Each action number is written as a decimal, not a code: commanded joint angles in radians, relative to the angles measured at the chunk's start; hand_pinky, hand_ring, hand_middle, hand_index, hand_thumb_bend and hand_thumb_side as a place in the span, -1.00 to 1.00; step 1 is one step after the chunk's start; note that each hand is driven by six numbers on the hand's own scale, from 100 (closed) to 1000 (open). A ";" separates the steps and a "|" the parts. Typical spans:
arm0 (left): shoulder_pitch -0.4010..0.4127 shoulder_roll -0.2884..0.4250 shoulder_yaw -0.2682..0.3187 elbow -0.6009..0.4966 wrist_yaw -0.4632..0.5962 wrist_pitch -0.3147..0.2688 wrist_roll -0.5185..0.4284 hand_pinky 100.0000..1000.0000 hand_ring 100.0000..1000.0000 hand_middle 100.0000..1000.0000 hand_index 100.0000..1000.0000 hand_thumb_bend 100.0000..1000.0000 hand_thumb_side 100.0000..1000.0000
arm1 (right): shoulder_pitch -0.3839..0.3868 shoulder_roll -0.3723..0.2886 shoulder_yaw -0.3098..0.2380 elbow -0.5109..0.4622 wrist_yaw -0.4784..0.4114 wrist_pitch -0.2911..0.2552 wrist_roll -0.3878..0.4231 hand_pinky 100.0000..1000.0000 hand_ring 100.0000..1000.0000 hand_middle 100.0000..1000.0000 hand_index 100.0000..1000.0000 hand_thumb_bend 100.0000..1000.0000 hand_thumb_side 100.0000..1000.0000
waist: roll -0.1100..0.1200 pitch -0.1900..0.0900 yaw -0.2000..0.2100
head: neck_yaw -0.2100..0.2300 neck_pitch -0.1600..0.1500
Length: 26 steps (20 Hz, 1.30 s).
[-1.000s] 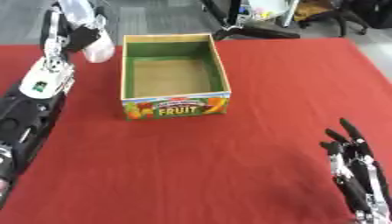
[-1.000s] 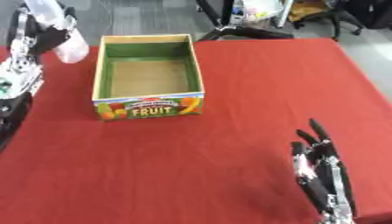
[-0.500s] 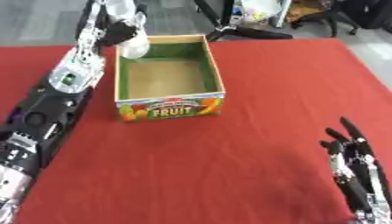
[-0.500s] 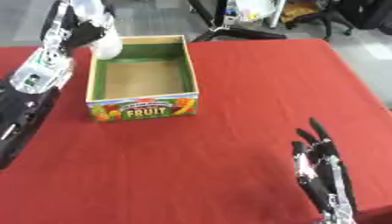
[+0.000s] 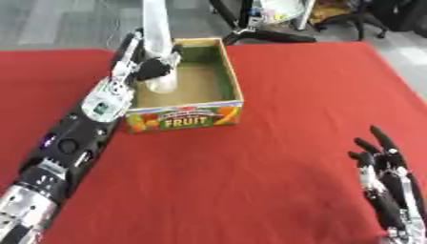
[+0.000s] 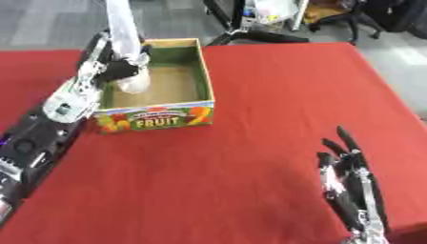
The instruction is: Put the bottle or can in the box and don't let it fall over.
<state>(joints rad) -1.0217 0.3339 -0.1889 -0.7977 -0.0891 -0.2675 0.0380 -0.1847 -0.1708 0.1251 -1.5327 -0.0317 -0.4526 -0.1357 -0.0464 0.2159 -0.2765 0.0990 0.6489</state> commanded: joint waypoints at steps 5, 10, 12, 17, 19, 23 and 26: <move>0.027 0.051 -0.010 -0.071 -0.165 -0.019 -0.079 0.76 1.00 0.83 0.70 1.00 -0.22 | -0.006 -0.011 -0.014 -0.016 0.001 -0.003 -0.005 0.54 0.78 1.00 0.91 -1.00 -0.18 | 0.000 -0.021 0.015 | -0.021 -0.007; 0.100 0.103 -0.006 -0.148 -0.177 0.001 -0.155 0.86 1.00 1.00 0.84 1.00 -0.01 | 0.002 -0.017 -0.024 -0.016 0.007 -0.003 -0.014 0.54 0.78 1.00 0.91 -1.00 -0.18 | -0.002 -0.027 0.032 | -0.041 -0.007; 0.120 0.125 0.004 -0.178 -0.159 0.018 -0.159 0.86 1.00 1.00 0.84 1.00 0.07 | 0.006 -0.018 -0.026 -0.016 0.008 -0.002 -0.016 0.55 0.78 1.00 0.91 -1.00 -0.18 | -0.003 -0.029 0.039 | -0.046 -0.007; 0.137 0.178 0.027 -0.265 -0.076 0.056 -0.126 0.87 1.00 1.00 0.84 1.00 0.07 | 0.012 -0.019 -0.027 -0.016 0.010 -0.001 -0.017 0.55 0.78 1.00 0.91 -1.00 -0.18 | -0.006 -0.033 0.052 | -0.053 -0.006; 0.145 0.205 0.035 -0.311 -0.042 0.066 -0.111 0.87 1.00 1.00 0.83 1.00 0.06 | 0.015 -0.020 -0.028 -0.016 0.010 -0.001 -0.018 0.55 0.78 1.00 0.91 -1.00 -0.18 | -0.007 -0.035 0.057 | -0.055 -0.005; 0.210 0.286 0.061 -0.445 0.014 0.089 -0.093 0.85 1.00 1.00 0.82 1.00 0.05 | 0.023 -0.026 -0.034 -0.015 0.013 -0.001 -0.022 0.55 0.78 1.00 0.91 -1.00 -0.18 | -0.002 -0.041 0.075 | -0.064 -0.001; 0.298 0.354 0.106 -0.565 0.079 0.113 -0.054 0.82 1.00 1.00 0.80 1.00 0.05 | 0.028 -0.030 -0.037 -0.014 0.015 -0.002 -0.025 0.55 0.78 1.00 0.91 -1.00 -0.18 | 0.003 -0.042 0.096 | -0.071 0.000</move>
<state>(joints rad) -0.7101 0.6311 -0.1084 -1.3044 -0.0360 -0.1619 -0.0300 -0.1533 -0.1753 0.0981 -1.5327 -0.0226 -0.4535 -0.1555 -0.0457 0.1981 -0.1760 0.0332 0.6491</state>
